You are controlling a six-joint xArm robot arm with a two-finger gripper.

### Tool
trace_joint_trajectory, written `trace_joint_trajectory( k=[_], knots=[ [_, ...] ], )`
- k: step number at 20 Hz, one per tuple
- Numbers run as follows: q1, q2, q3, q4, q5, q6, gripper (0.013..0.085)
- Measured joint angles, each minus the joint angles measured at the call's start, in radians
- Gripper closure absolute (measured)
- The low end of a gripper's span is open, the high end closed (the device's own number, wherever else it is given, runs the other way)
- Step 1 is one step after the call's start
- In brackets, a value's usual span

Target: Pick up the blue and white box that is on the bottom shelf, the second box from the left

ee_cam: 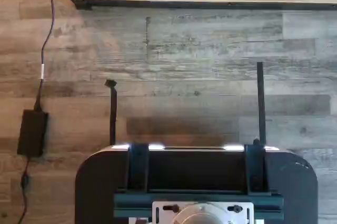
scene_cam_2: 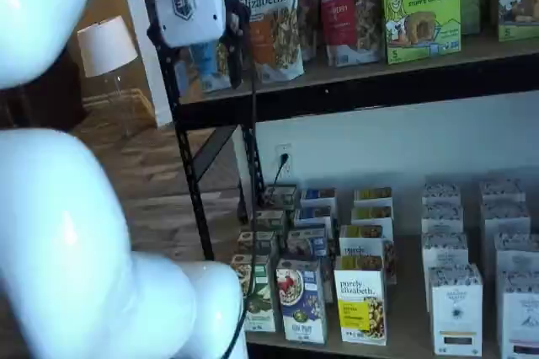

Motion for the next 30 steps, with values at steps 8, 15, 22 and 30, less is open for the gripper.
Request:
trace_joint_trajectory(
  k=[8,15,22,30],
  knots=[
    [0.034,-0.028,0.031,-0.044,-0.052,0.016,0.0130],
    [0.008,-0.033,0.100,-0.029,-0.117,-0.002,0.0130],
    [0.004,-0.036,0.238,0.003,-0.245,-0.001,0.0130],
    [0.025,-0.007,0.373,0.029,-0.384,0.016,0.0130]
  ],
)
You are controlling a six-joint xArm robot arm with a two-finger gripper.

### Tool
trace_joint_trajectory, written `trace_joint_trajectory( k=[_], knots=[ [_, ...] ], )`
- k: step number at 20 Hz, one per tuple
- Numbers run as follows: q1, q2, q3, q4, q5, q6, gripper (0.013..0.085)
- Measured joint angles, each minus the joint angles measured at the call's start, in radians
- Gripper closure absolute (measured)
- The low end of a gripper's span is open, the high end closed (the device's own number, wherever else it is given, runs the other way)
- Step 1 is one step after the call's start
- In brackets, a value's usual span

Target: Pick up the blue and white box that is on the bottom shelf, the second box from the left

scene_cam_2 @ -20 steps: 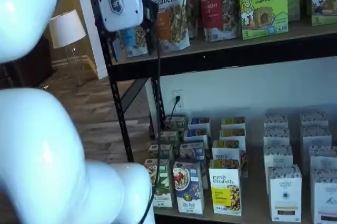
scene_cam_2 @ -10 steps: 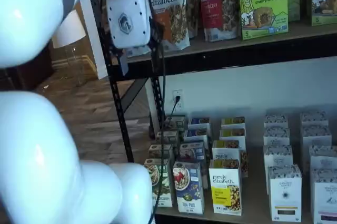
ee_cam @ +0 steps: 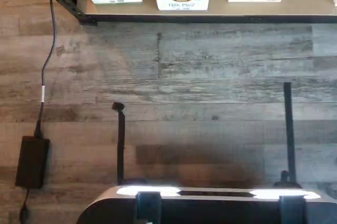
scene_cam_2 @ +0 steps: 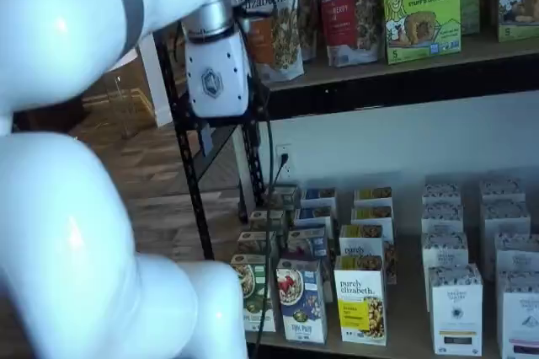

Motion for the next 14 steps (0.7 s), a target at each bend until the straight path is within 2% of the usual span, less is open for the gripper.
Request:
trace_joint_trajectory(
  k=[7,14],
  knots=[
    [0.015,0.043,0.100,-0.008,-0.105,0.010,0.0130],
    [0.001,0.050,0.210,-0.020,-0.243,-0.009,0.0130]
  ],
)
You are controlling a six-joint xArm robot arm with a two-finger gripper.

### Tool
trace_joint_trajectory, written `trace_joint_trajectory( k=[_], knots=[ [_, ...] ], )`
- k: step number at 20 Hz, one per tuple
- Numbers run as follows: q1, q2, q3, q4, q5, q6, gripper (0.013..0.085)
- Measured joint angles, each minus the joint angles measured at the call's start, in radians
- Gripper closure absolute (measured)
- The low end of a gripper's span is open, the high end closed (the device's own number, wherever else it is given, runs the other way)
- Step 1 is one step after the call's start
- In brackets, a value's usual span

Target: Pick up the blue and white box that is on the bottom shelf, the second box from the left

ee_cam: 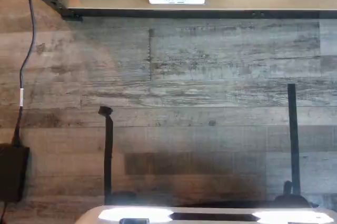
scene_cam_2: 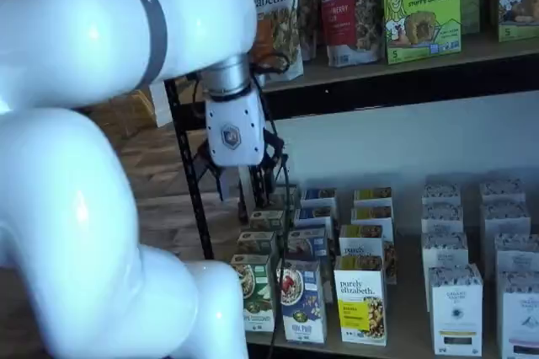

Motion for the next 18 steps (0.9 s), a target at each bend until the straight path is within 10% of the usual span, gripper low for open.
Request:
trace_joint_trajectory(
  k=[18],
  knots=[
    [0.029,0.132,0.262,0.014,-0.439,0.001,0.0130]
  ],
)
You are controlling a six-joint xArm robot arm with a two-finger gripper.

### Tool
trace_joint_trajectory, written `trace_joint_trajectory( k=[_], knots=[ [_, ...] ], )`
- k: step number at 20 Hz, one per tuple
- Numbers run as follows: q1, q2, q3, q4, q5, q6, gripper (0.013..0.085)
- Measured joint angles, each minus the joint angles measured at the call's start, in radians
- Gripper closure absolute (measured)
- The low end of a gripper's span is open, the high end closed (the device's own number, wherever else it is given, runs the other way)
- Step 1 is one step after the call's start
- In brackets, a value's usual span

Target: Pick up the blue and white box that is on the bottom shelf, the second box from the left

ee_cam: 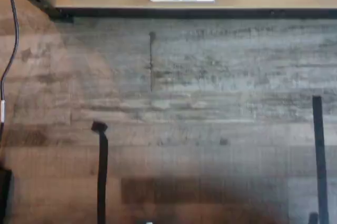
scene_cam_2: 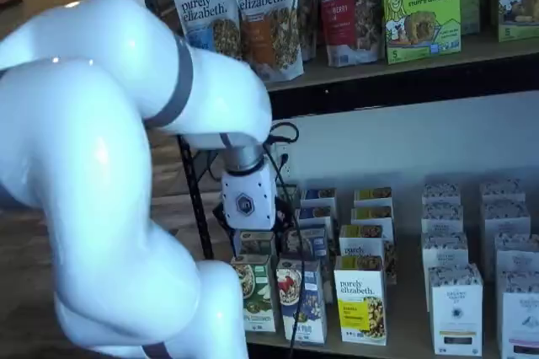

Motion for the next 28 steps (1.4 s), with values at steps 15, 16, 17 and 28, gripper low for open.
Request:
trace_joint_trajectory(
  k=[15,16,17,28],
  knots=[
    [0.053,0.340,0.007,0.029,-0.424,0.006,0.0130],
    [0.055,0.361,0.002,0.027,-0.441,0.008,0.0130],
    [0.057,0.379,-0.003,0.023,-0.458,0.013,0.0130],
    [0.069,0.628,-0.106,-0.056,-0.593,0.093,0.0130]
  ],
)
